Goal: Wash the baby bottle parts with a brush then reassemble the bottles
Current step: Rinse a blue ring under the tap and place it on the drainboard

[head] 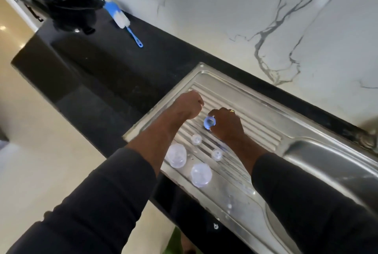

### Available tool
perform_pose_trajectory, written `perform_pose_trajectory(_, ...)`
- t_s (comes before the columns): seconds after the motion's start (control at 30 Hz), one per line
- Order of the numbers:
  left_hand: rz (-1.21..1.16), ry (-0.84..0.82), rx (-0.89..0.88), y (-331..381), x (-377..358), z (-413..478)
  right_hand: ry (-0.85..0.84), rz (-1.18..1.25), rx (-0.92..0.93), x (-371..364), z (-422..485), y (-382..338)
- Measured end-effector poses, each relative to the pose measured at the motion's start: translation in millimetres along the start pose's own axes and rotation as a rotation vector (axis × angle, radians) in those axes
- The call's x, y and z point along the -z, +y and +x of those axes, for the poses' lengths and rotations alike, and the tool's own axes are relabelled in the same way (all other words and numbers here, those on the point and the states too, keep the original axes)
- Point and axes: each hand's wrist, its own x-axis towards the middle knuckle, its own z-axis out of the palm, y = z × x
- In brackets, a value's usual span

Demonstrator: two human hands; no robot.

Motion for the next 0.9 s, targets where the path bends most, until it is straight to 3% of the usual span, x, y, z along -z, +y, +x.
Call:
perform_pose_trajectory(0.33,-0.008,-0.01,-0.026,16.5,-14.8,-4.2,0.024,0.044,0.025,7.0,-2.3,13.2)
perform_pose_trajectory(0.53,-0.008,-0.111,-0.139,85.8,-58.1,-28.6,0.149,0.287,-0.186,41.1,-57.8,82.4)
perform_pose_trajectory(0.9,0.084,-0.501,-0.295,177.3,-231.3,-102.9,0.096,0.388,-0.672,46.8,-267.7,274.9)
